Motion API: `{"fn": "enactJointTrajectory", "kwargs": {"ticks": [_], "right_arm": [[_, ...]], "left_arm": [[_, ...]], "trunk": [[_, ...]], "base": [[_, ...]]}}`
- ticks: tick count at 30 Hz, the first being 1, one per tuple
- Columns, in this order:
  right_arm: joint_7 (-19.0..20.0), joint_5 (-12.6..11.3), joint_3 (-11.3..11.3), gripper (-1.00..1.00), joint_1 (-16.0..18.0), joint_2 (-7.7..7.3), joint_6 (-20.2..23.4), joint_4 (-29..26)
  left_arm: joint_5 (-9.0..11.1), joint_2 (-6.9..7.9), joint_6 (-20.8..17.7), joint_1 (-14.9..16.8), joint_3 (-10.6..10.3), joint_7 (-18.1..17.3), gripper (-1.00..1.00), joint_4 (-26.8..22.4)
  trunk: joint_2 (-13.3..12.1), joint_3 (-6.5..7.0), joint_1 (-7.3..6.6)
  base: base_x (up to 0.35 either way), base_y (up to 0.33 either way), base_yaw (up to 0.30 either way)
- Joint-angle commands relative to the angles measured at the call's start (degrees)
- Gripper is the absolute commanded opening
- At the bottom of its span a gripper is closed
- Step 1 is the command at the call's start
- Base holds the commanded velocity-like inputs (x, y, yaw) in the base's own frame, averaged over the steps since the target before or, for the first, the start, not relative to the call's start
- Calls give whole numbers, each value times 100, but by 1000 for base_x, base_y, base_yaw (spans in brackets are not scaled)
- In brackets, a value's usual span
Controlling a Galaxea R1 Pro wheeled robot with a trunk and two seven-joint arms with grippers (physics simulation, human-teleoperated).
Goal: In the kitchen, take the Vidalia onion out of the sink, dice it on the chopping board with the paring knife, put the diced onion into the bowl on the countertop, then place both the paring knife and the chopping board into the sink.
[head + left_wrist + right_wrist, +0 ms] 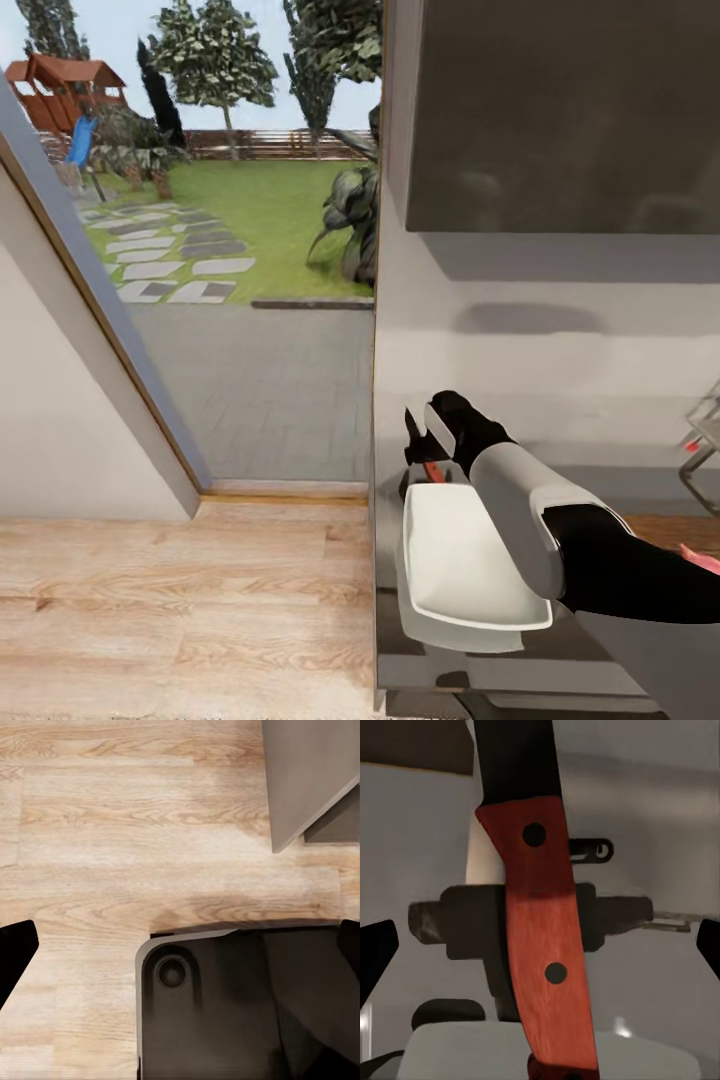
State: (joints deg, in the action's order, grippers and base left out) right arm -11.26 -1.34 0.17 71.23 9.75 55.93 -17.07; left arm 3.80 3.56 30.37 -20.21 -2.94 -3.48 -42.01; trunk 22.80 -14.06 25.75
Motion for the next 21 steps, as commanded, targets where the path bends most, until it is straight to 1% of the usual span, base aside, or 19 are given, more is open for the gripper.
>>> {"fn": "enactJointTrajectory", "kwargs": {"ticks": [1,13,21], "right_arm": [[-21,-15,1,100,2,1,23,7],[-16,-15,1,100,3,-10,13,84],[-16,-15,1,100,2,-8,4,112]], "left_arm": [[42,5,4,-1,-13,-22,100,-1],[42,3,4,-1,-13,-22,100,13],[42,-36,4,-1,-13,-30,100,17]], "trunk": [[11,-18,3],[11,-117,3],[11,-184,3]], "base": [[0,0,0],[0,0,0],[0,0,0]]}}
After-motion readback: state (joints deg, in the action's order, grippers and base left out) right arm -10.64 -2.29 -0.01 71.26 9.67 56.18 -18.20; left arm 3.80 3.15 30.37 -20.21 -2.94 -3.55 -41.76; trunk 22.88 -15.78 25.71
